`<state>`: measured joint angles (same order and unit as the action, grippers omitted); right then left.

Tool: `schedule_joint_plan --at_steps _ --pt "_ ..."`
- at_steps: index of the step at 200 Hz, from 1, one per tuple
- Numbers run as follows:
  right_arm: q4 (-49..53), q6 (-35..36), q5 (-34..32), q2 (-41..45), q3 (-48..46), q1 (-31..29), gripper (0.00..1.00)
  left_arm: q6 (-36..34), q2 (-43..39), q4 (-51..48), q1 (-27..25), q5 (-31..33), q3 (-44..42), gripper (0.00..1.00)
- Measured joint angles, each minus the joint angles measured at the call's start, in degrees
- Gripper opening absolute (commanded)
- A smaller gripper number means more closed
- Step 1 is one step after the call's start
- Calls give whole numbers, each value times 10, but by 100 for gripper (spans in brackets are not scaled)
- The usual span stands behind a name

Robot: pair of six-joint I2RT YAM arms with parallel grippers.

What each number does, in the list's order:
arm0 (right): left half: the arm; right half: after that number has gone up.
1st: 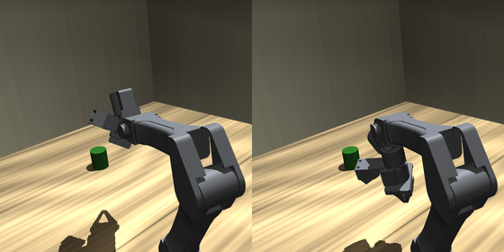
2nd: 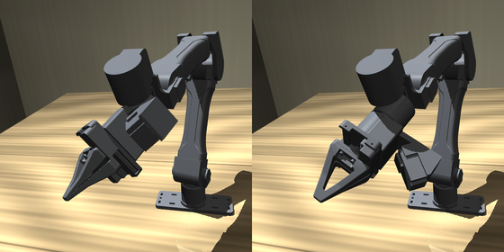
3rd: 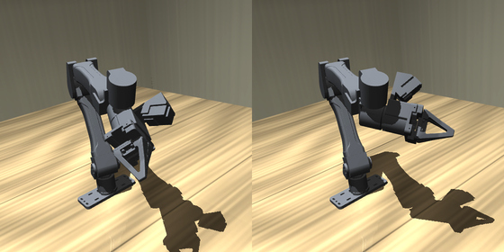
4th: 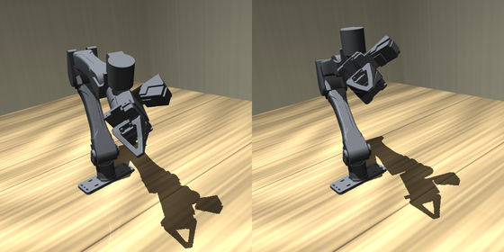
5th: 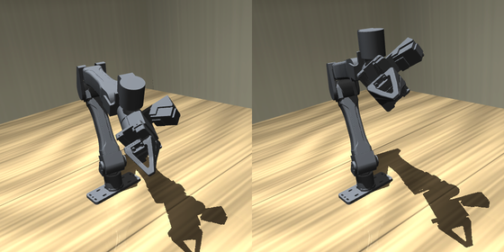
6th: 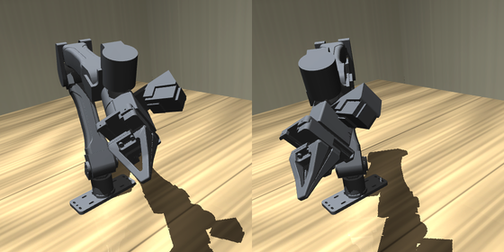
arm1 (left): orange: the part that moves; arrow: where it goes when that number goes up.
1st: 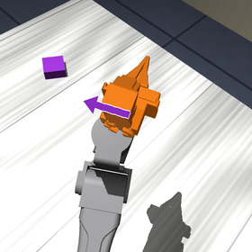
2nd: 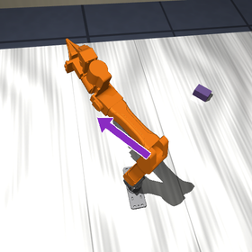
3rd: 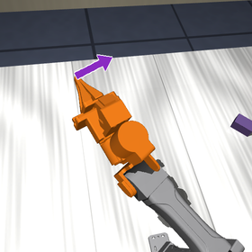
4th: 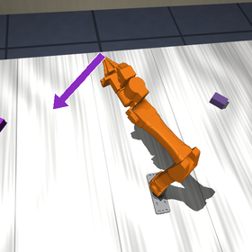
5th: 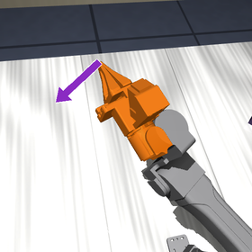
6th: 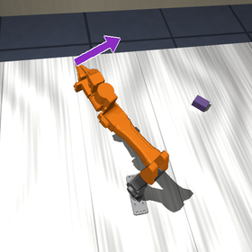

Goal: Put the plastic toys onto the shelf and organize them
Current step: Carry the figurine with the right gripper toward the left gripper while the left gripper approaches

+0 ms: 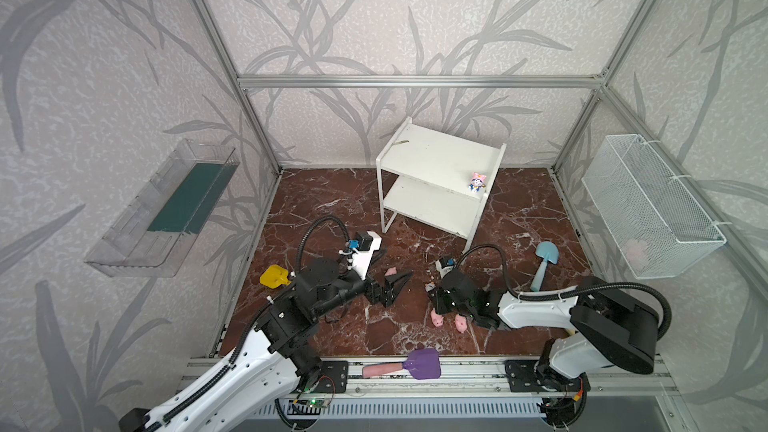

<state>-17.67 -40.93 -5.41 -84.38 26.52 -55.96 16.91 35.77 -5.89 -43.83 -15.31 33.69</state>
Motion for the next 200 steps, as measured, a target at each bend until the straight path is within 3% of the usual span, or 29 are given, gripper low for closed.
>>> schedule_joint_plan --at_steps 58,121,200 --pt "-89 84 43 149 -86 -1 20 40 25 3 -7 -17 -46 98" --pt "-108 141 100 318 -110 -2 20 49 103 33 -24 -57 -46 90" --pt "-108 158 150 379 -120 -3 19 73 153 114 -52 -100 -37 82"
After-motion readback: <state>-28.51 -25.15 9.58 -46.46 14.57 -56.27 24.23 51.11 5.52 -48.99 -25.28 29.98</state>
